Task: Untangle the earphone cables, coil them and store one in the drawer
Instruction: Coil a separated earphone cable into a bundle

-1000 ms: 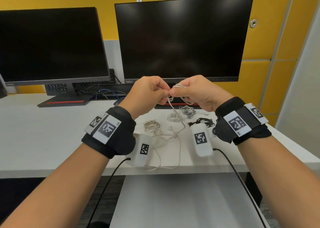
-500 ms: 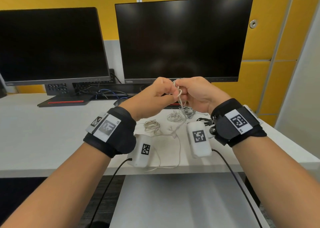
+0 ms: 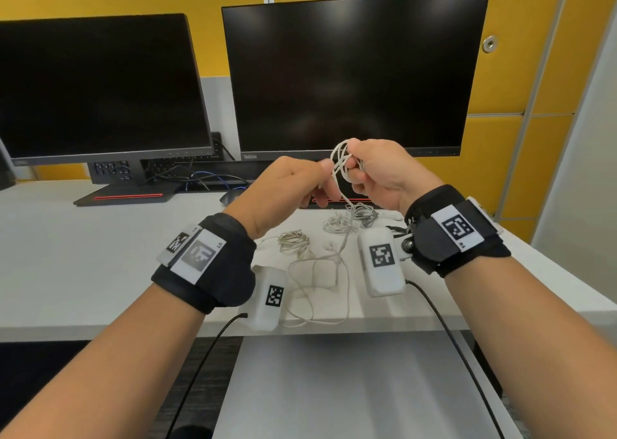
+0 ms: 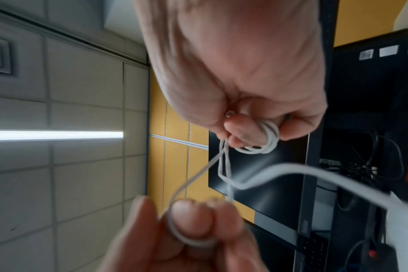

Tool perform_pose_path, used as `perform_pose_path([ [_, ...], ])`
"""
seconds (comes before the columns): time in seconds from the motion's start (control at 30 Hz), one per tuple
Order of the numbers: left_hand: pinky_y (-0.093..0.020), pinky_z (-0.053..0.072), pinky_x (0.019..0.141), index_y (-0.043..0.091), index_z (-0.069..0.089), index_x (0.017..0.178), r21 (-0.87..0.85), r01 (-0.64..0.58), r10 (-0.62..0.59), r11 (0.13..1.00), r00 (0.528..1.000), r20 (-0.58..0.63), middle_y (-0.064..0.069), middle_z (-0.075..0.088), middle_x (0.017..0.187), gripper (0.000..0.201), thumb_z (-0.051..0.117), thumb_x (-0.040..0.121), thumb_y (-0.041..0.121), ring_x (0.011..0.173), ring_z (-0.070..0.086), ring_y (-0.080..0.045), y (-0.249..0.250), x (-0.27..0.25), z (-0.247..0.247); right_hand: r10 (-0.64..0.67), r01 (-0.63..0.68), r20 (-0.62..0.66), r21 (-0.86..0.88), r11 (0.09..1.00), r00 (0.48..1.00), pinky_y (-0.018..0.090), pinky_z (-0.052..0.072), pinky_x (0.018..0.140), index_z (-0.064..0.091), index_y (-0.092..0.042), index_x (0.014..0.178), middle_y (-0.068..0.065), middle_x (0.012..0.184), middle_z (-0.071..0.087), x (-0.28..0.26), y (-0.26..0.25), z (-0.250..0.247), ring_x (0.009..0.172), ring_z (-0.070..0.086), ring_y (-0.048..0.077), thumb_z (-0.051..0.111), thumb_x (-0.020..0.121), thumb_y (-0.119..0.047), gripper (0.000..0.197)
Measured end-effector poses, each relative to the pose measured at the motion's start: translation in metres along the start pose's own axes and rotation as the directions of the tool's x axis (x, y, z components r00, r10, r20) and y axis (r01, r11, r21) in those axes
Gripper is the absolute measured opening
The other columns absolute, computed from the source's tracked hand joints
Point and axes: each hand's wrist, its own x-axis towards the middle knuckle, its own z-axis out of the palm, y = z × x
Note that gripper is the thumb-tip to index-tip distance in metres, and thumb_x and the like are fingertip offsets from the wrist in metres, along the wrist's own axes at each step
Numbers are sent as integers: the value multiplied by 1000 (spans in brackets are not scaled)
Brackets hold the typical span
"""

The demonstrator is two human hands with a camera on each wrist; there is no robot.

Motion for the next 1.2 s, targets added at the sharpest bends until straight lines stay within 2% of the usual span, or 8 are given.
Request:
perform_pose_path([
  [0.37, -26, 55, 59, 18, 52, 106, -214, 343, -310, 915, 935, 174, -14, 74, 93, 27, 29, 103, 6, 71, 71, -23, 7, 1, 1, -120, 131, 135, -74, 989, 984, 29, 40, 67, 54, -10, 91, -7, 50, 49, -5, -1, -3, 52, 36, 9, 35, 106, -23, 28],
  [0.47, -23, 50, 52, 16, 49, 104, -122, 348, -335, 930, 935, 115, -9, 75, 85, 6, 48, 101, 22, 59, 68, -17, 6, 4, 3, -108, 122, 153, -82, 989, 982, 29, 42, 69, 55, -8, 94, -9, 47, 53, -6, -1, -2, 54, 37, 11, 34, 107, -24, 29],
  [0.6, -20, 41, 43, 12, 55, 102, -25, 326, -324, 945, 944, 67, -5, 75, 78, 19, 55, 97, 31, 45, 58, -12, 1, 8, 8, -114, 131, 178, -86, 988, 977, 36, 41, 74, 55, -7, 97, 0, 57, 54, -7, 3, 2, 53, 40, 11, 34, 107, -24, 28],
  [0.77, -19, 40, 48, 12, 58, 95, -1, 224, -220, 975, 956, -195, -1, 65, 78, 19, 46, 101, 26, 53, 51, -9, -6, 13, 11, -142, 174, 159, -212, 962, 977, 19, 37, 52, 50, -11, 102, 1, 68, 49, -6, 4, 1, 48, 40, 5, 35, 106, -21, 19],
  [0.87, -22, 47, 58, 12, 51, 87, -408, 216, -365, 887, 869, -333, 2, 56, 66, 20, 37, 101, 16, 59, 49, -11, -6, 20, 1, -94, 169, 213, -364, 916, 972, 20, 35, 52, 51, -15, 94, 0, 70, 41, -6, 9, 0, 59, 35, 9, 38, 105, -21, 19],
  [0.97, -24, 47, 59, 17, 43, 80, -730, 100, -410, 677, 874, -260, 5, 35, 51, 22, 39, 102, 15, 48, 37, -9, -5, 17, -13, -104, 174, 166, -494, 852, 981, 25, 36, 60, 52, -10, 89, 2, 74, 41, -7, 9, -5, 65, 36, 13, 39, 102, -16, 19],
  [1.07, -20, 34, 45, 18, 47, 86, -586, 133, -329, 799, 913, -241, 6, 32, 54, 14, 48, 100, 15, 47, 28, -8, -10, 10, -25, -176, 177, 32, -321, 930, 984, 31, 41, 61, 50, -8, 85, 4, 71, 39, -1, 7, -17, 62, 37, 17, 40, 100, -10, 19],
  [1.2, -27, 46, 51, 23, 58, 97, 144, 187, -180, 972, 982, -61, 4, 52, 69, 2, 57, 95, 23, 58, 49, -17, -18, 2, -26, -92, 93, -12, 148, 985, 996, 28, 46, 53, 46, -15, 81, -4, 53, 38, 1, 1, -28, 44, 34, 9, 41, 104, -16, 24],
])
